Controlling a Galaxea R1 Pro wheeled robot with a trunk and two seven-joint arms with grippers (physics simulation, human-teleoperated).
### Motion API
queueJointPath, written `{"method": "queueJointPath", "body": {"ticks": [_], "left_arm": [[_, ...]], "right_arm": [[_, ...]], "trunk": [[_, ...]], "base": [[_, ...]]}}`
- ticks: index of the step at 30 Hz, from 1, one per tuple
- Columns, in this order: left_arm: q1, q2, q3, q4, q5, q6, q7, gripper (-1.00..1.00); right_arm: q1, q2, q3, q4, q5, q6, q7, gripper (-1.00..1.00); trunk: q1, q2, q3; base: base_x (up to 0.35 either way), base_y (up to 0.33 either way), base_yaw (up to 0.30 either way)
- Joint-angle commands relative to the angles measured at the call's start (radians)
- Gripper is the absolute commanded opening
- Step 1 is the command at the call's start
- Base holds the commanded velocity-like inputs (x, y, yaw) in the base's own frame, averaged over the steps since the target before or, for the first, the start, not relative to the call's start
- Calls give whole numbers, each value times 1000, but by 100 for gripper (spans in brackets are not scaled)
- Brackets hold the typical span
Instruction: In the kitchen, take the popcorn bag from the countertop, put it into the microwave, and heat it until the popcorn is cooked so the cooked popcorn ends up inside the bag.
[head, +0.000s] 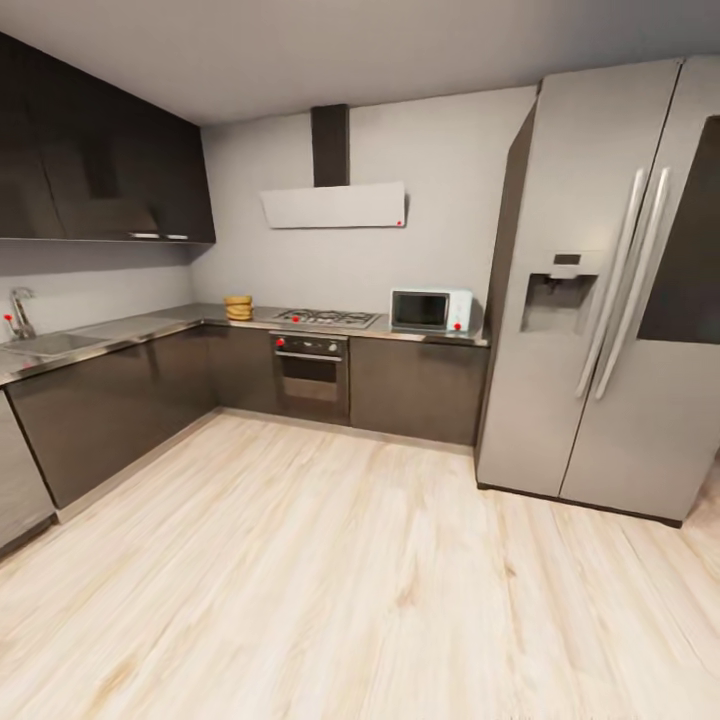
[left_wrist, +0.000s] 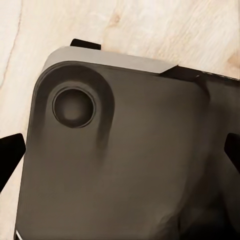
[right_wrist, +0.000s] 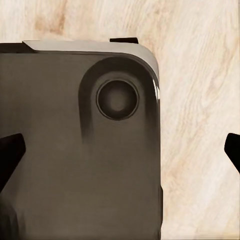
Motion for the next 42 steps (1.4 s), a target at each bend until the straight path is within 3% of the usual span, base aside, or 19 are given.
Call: {"method": "queueJointPath", "body": {"ticks": [1,14,42], "left_arm": [[0,0,1,0,7,-2,0,100],[0,-1,-6,0,1,-2,-3,100],[0,-1,-8,0,-2,12,-1,100]], "right_arm": [[0,0,-3,0,0,-3,-1,100],[0,-1,-3,0,1,-2,-1,100],[0,-1,4,0,7,-3,-1,100]], "trunk": [[0,0,-1],[0,0,-1],[0,0,-1]], "base": [[0,0,-243],[11,0,-211],[318,0,-2]]}}
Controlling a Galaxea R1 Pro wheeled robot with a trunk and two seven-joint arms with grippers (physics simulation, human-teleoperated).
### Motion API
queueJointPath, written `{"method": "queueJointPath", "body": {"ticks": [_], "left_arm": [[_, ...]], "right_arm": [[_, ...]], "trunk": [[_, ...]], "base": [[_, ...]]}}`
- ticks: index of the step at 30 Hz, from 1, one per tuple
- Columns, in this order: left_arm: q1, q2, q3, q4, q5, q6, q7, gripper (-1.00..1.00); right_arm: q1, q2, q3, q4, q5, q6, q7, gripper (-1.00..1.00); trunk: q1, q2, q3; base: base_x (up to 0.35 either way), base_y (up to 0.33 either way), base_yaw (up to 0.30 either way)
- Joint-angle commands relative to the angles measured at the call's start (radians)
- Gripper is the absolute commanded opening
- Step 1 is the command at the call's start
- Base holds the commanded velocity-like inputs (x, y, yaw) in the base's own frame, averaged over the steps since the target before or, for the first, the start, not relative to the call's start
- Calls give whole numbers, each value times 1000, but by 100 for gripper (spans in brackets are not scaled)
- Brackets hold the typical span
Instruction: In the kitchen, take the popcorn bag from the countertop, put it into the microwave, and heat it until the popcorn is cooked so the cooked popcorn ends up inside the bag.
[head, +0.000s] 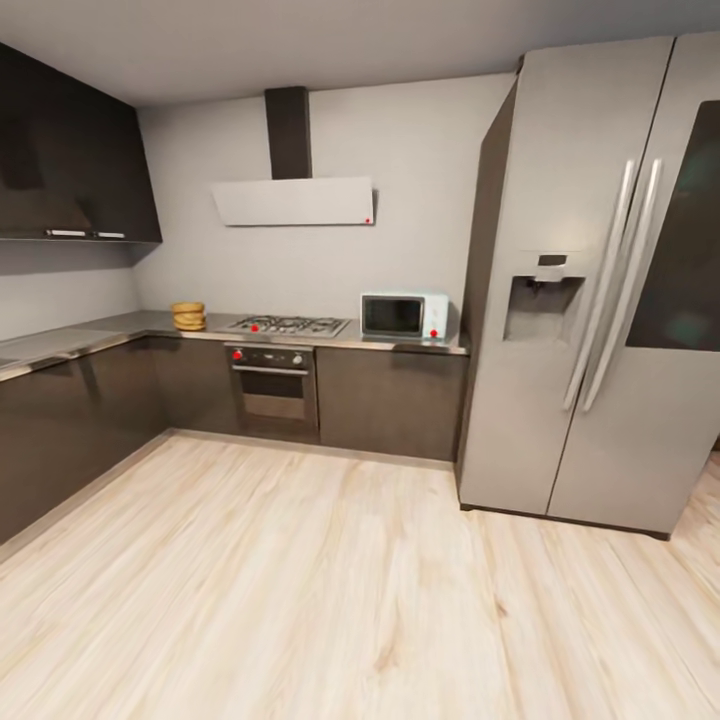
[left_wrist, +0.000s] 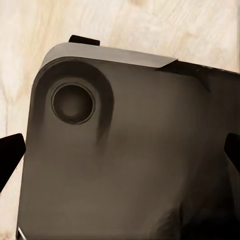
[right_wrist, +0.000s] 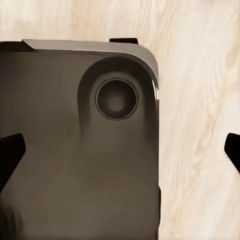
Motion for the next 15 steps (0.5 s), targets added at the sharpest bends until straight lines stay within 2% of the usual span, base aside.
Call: {"method": "queueJointPath", "body": {"ticks": [1,15], "left_arm": [[0,0,0,0,7,-2,0,100],[0,0,1,1,7,-1,0,100]], "right_arm": [[0,0,-3,0,0,-3,-1,100],[0,0,-4,0,0,-3,-2,100]], "trunk": [[1,0,-1],[1,0,-1]], "base": [[326,0,0],[326,0,0]]}}
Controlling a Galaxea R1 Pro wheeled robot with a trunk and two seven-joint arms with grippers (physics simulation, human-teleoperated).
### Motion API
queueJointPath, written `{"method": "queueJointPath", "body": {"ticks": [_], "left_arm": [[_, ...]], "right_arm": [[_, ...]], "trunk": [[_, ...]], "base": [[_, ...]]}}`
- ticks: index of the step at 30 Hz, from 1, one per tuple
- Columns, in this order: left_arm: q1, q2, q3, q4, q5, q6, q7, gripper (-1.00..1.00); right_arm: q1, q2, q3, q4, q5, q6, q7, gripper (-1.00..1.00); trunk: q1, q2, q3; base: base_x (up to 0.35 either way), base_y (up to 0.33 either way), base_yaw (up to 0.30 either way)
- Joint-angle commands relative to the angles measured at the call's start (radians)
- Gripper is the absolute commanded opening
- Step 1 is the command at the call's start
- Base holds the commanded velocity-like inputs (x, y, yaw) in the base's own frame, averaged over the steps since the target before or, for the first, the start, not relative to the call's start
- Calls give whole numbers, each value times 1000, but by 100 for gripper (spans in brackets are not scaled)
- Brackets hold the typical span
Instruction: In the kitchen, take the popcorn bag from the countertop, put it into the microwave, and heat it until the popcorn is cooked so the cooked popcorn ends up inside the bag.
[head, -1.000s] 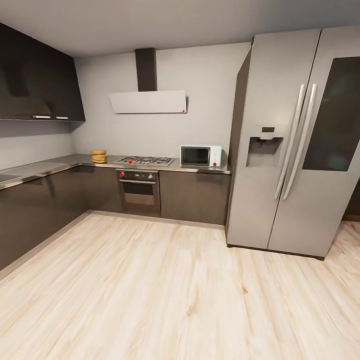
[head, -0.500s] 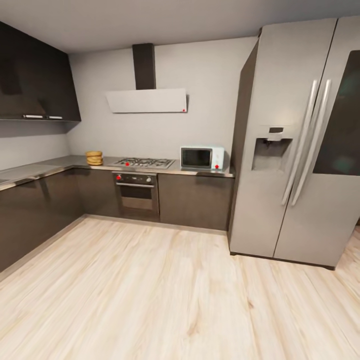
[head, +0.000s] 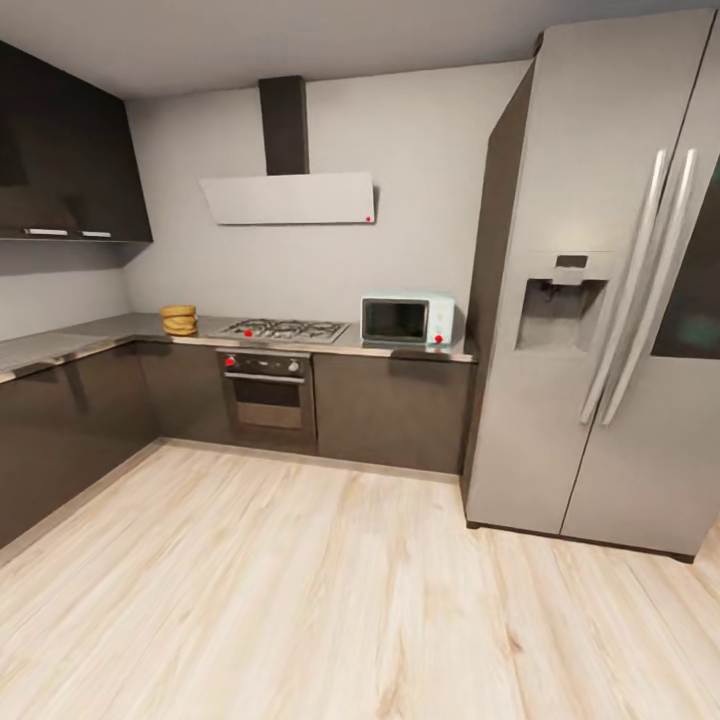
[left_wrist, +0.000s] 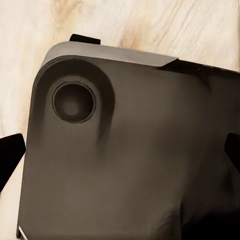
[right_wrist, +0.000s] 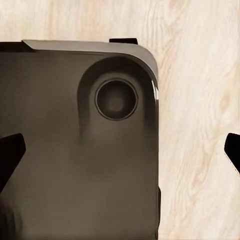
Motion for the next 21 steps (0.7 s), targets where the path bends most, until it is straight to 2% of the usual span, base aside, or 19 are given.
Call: {"method": "queueJointPath", "body": {"ticks": [1,21], "left_arm": [[0,0,0,0,6,-2,0,100],[0,0,1,0,8,-2,0,100]], "right_arm": [[0,0,-3,0,0,-3,-1,100],[0,2,-3,0,1,-2,-1,100]], "trunk": [[1,0,-1],[1,0,-1]], "base": [[326,0,0],[326,67,0]]}}
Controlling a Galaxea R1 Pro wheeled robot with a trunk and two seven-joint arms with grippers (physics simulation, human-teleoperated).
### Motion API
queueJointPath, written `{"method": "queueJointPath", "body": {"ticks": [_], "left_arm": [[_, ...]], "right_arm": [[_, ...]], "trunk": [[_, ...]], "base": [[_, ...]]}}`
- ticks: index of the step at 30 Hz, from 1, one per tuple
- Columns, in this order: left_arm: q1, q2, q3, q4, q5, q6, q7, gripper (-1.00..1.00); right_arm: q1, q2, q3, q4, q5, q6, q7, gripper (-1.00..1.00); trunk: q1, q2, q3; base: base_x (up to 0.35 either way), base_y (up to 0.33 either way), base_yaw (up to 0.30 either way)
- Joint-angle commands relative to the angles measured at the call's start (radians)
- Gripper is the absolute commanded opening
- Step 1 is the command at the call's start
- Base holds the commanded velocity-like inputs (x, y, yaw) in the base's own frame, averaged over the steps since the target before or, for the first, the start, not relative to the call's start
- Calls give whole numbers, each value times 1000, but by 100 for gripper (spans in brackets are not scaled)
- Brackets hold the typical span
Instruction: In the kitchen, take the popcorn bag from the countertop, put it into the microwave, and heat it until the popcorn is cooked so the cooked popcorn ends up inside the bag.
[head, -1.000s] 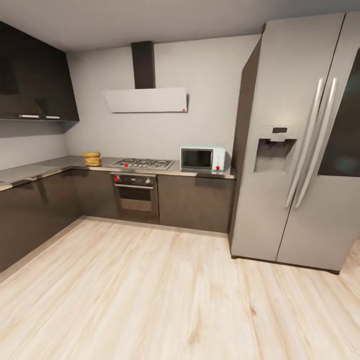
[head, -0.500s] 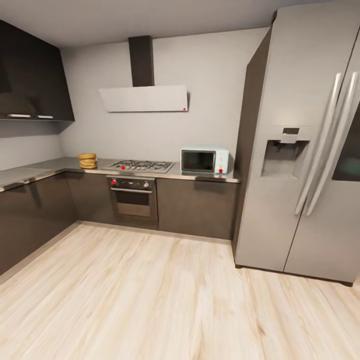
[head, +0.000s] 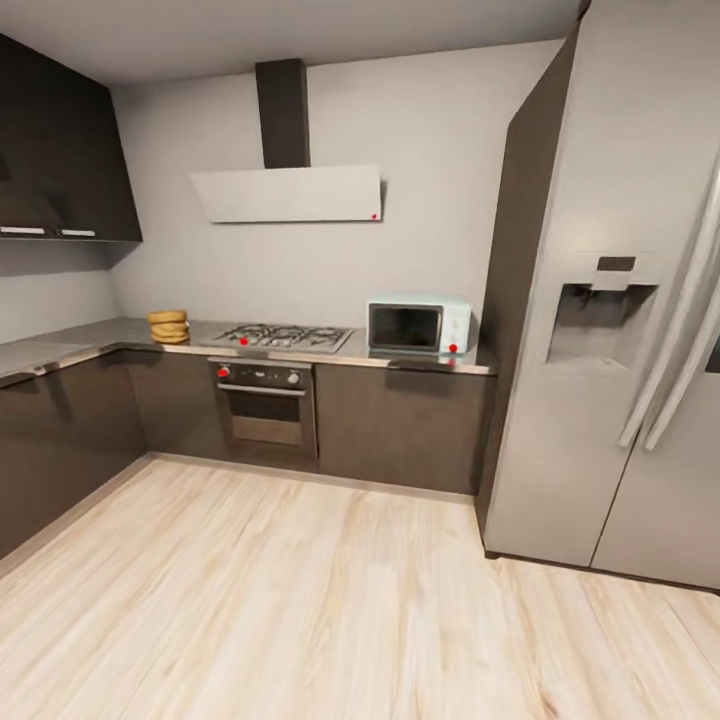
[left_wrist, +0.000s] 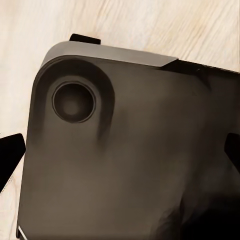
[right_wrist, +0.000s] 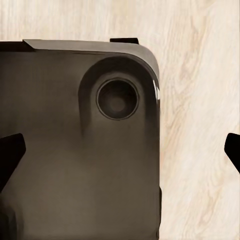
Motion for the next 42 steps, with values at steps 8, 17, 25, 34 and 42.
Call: {"method": "queueJointPath", "body": {"ticks": [8,17,25,34,42], "left_arm": [[0,0,0,0,6,-4,0,100],[0,0,0,0,6,-4,0,100],[0,-1,-1,0,6,-4,0,100],[0,0,-1,0,6,-4,0,100],[0,0,-1,0,6,-3,0,100]], "right_arm": [[0,-1,-4,0,0,-4,-1,100],[0,-1,-3,0,1,-2,-1,100],[0,0,-1,0,1,-2,-1,100],[0,-1,-1,0,3,-4,-2,100],[0,0,-2,0,3,-8,-2,100]], "trunk": [[1,0,-1],[1,0,-1],[1,0,-1],[1,0,-1],[1,0,-1]], "base": [[326,57,0],[326,2,0],[326,0,0],[326,0,0],[326,0,0]]}}
